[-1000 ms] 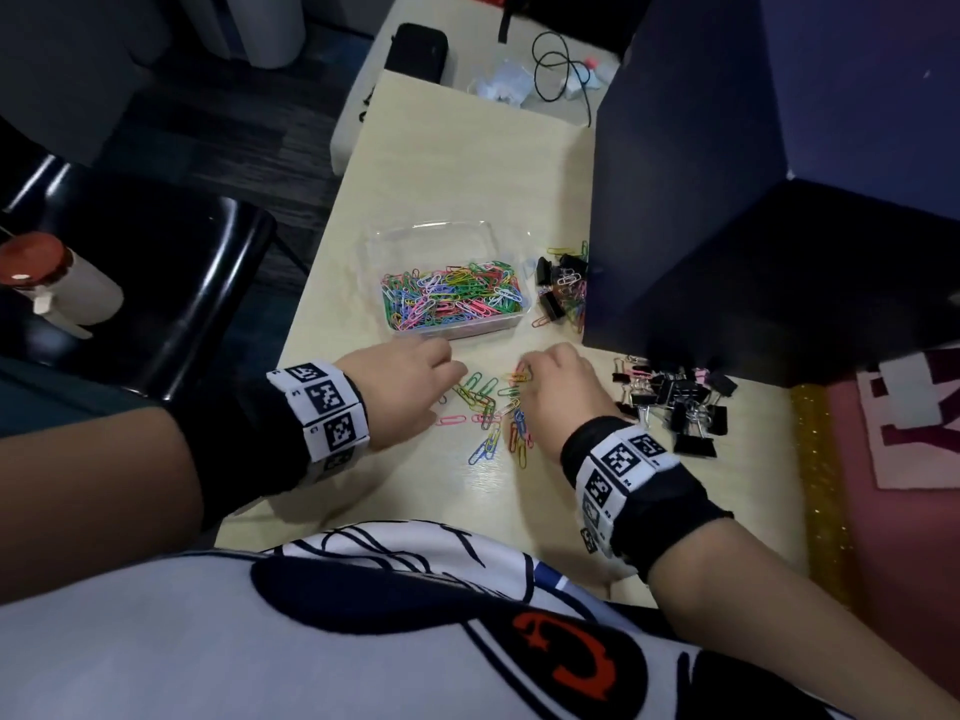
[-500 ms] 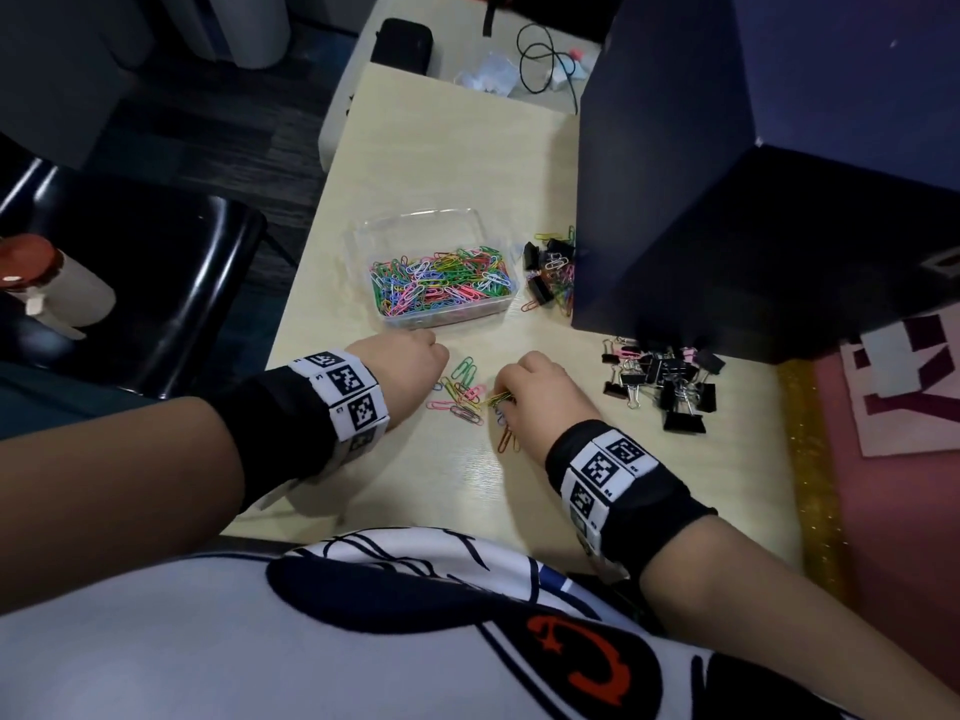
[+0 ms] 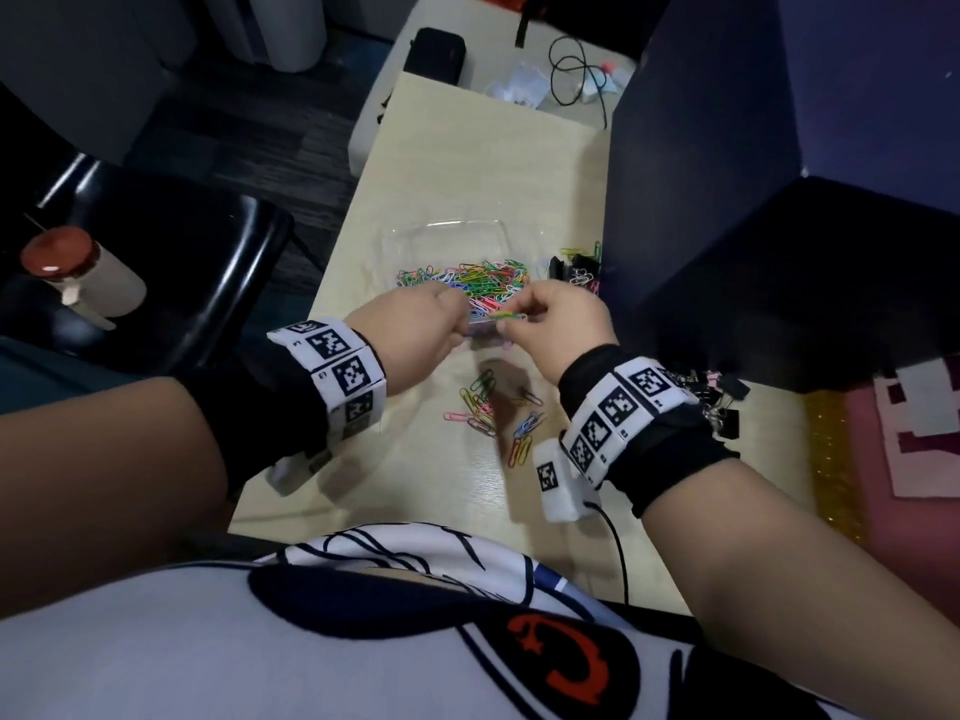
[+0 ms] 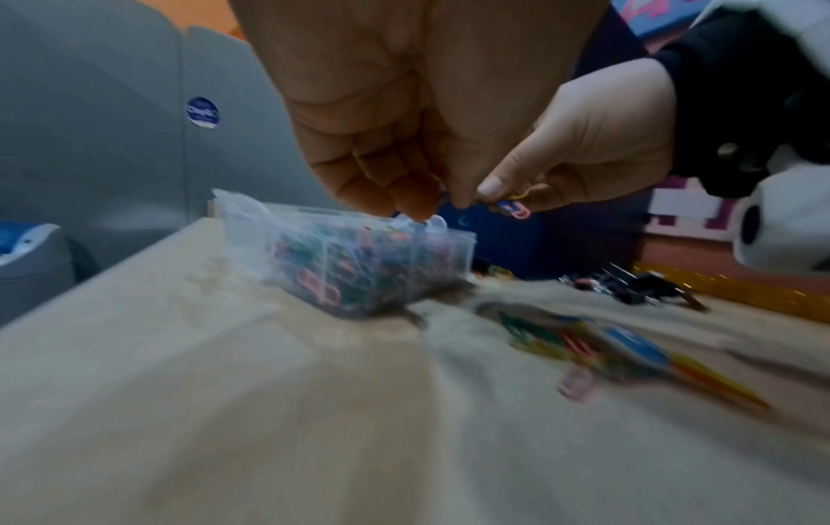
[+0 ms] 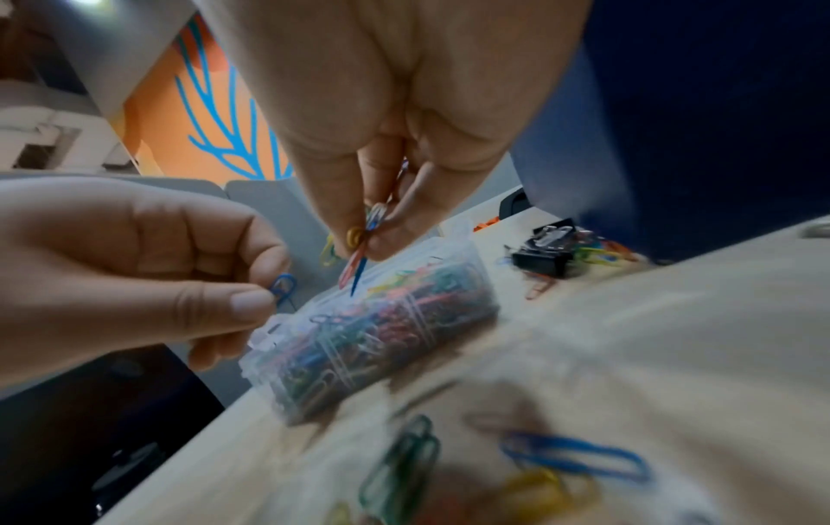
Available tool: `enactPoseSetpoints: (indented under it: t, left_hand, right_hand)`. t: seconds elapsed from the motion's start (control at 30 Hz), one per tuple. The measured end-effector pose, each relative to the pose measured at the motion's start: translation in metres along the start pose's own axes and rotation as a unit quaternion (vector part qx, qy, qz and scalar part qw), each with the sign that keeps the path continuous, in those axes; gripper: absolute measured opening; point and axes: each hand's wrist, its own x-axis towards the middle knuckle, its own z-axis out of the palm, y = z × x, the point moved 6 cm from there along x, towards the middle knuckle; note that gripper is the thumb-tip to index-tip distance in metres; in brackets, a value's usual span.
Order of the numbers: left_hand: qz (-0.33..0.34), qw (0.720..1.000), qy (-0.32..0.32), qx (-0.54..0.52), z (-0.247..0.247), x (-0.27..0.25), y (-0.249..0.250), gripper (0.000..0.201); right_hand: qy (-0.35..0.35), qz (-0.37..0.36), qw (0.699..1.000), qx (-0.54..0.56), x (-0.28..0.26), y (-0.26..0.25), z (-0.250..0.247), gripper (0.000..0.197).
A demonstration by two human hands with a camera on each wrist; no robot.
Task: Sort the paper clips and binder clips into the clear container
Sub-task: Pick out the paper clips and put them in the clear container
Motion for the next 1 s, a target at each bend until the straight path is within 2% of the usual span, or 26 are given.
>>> enactPoseSetpoints:
  t: [0.17,0.3,0.37,0.5,0.67,0.77,1.0]
  left_hand:
    - [-0.04,0.998,0.045,-0.004,-0.021,0.015,-0.014,0.016]
    - [-0.038,0.999,0.031,0.02,-0.016,0.015,-0.021,0.022]
    - [-0.02,0.999,0.008,0.048,-0.007,0.013,-0.018,0.027]
    - [-0.016,0.992,-0.025,0.119,0.006,0.011,-0.019,0.03]
    - [-0.025,0.989,-0.037,0.14,0.009,0.014,-0.028,0.03]
    - [-0.022,0.991,-0.027,0.13,0.007,0.016,-0.032,0.028]
    - [-0.027,0.992,0.0,0.126,-0.002,0.019,-0.046,0.024]
  right_hand:
    - [0.039,-0.017,0.999,0.0,0.026,-0.014,0.001,0.013]
    - [0.11,0.009,0.993,-0.038,0.036,-0.001,-0.018,0.025]
    - [0.118,0.037,0.991,-0.05,0.047,0.011,-0.023,0.029]
    - [0.064,0.071,0.991,-0.096,0.07,0.028,-0.015,0.038]
    - [-0.035,0.081,0.975,-0.202,0.084,0.035,-0.003,0.04]
    - [-0.032,0.066,0.971,-0.228,0.078,0.034,0.001,0.037]
    - [-0.089,0.039,0.969,-0.225,0.031,0.041,0.012,0.041]
